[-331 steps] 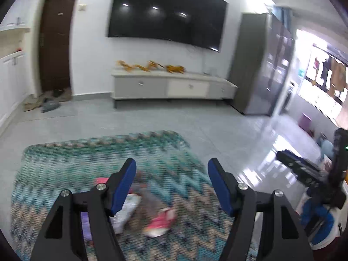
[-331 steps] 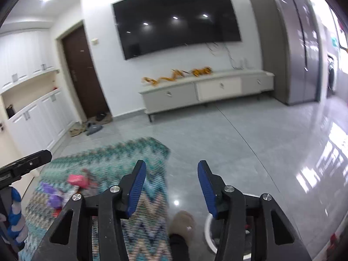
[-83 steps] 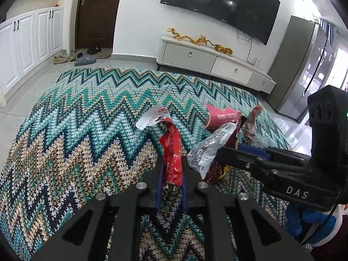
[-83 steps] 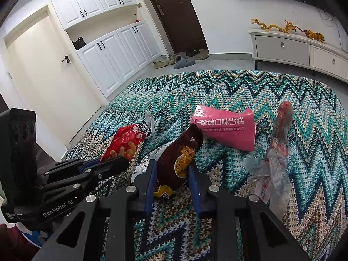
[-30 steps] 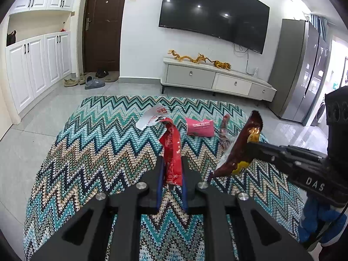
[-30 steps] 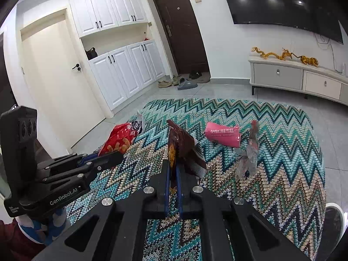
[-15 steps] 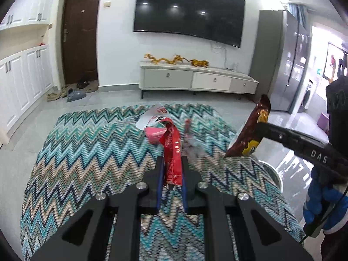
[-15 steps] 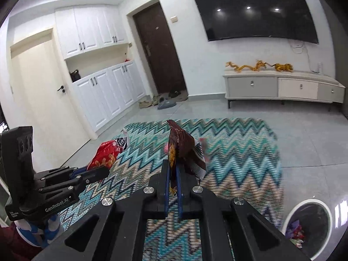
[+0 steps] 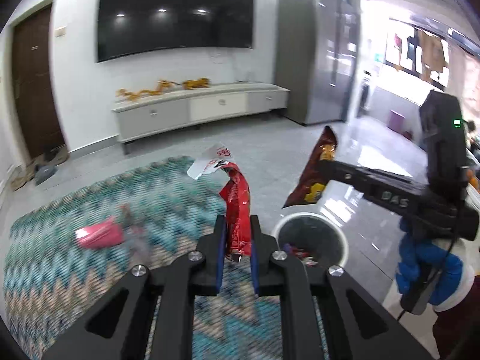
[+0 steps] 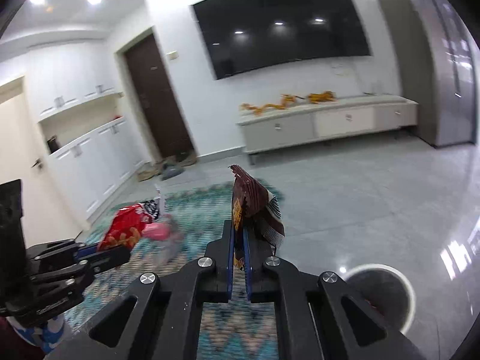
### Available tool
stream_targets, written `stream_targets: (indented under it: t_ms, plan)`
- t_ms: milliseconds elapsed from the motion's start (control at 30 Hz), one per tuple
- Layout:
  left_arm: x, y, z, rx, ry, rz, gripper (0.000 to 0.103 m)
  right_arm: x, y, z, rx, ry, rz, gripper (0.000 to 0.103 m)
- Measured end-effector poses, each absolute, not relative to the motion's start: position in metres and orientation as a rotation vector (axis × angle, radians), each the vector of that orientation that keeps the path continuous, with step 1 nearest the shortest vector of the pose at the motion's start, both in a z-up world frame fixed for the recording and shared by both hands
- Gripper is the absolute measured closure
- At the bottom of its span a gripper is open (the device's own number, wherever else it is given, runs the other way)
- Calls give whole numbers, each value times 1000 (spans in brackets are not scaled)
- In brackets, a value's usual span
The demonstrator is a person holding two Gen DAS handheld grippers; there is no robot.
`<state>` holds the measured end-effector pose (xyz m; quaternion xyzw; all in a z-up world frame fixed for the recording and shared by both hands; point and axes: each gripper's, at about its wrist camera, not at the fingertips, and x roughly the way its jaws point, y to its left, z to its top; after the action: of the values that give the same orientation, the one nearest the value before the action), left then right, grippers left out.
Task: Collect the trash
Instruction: 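Carry red bag to the bin with left tool while right tool carries brown bag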
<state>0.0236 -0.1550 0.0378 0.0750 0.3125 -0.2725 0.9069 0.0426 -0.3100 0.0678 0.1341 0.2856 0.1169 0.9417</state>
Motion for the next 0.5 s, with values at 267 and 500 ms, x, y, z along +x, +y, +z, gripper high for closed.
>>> stream_targets:
  t_ms: [267,500]
  plan:
    - [53,-256,8,178,749,-721,90,60,-395,8,334,703,20,97]
    - [89,-326,-26,168,862,-773,90,80,-443,-50,369,816,-89,96]
